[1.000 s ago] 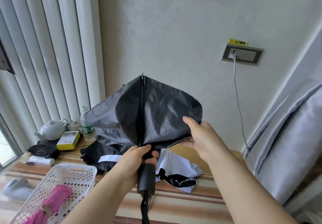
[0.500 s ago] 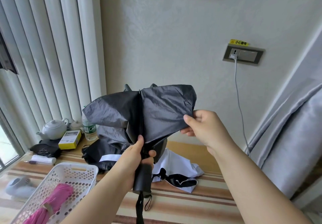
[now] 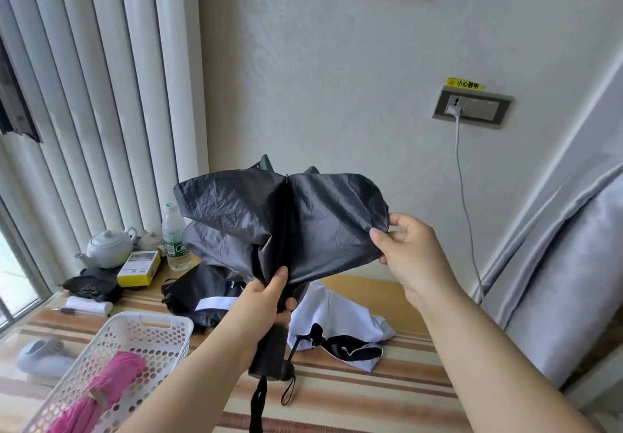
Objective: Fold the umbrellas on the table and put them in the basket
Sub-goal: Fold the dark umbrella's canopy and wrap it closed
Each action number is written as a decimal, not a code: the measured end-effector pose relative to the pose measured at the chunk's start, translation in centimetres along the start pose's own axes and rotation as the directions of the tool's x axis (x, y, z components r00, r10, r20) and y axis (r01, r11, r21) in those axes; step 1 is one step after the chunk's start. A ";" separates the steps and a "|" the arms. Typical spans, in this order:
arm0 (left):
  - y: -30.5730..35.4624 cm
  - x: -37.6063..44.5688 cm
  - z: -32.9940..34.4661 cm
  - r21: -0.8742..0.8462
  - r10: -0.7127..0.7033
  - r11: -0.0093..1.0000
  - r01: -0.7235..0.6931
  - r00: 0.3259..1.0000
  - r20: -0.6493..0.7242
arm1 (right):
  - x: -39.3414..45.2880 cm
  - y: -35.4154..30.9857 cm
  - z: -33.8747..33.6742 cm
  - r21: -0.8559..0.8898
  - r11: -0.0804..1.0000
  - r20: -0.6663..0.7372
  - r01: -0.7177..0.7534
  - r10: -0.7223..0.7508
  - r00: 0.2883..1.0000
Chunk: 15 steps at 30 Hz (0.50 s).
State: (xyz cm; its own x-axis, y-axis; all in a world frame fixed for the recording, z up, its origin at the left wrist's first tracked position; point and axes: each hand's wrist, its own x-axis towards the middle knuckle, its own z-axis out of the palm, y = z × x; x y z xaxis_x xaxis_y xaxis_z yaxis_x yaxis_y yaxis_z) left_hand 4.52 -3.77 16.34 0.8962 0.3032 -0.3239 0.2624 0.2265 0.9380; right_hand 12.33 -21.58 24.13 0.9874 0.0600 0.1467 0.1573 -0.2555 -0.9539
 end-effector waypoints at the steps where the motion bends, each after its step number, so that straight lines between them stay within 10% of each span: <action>1: 0.0 0.0 0.0 0.002 0.006 1.000 -0.006 1.000 -0.008 | -0.2 0.1 0.0 0.021 0.999 0.029 -0.041 0.040 0.999; 8: 0.3 -0.4 -0.1 -0.029 -0.001 1.000 0.001 1.000 0.022 | -0.9 -0.1 -0.2 0.105 0.952 0.252 -0.289 0.256 0.933; 15: 0.7 -0.5 -0.4 -0.087 0.015 0.996 -0.012 0.999 0.039 | -0.7 0.2 -0.4 -0.272 0.948 -0.091 0.168 -0.199 0.976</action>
State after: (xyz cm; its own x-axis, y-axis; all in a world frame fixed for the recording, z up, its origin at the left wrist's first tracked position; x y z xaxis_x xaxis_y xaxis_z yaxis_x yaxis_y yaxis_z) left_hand 4.07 -3.39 17.12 0.9134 0.2702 -0.3044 0.2195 0.3029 0.9274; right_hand 11.65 -22.05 23.93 0.9341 0.0217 0.3564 0.3199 -0.4947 -0.8081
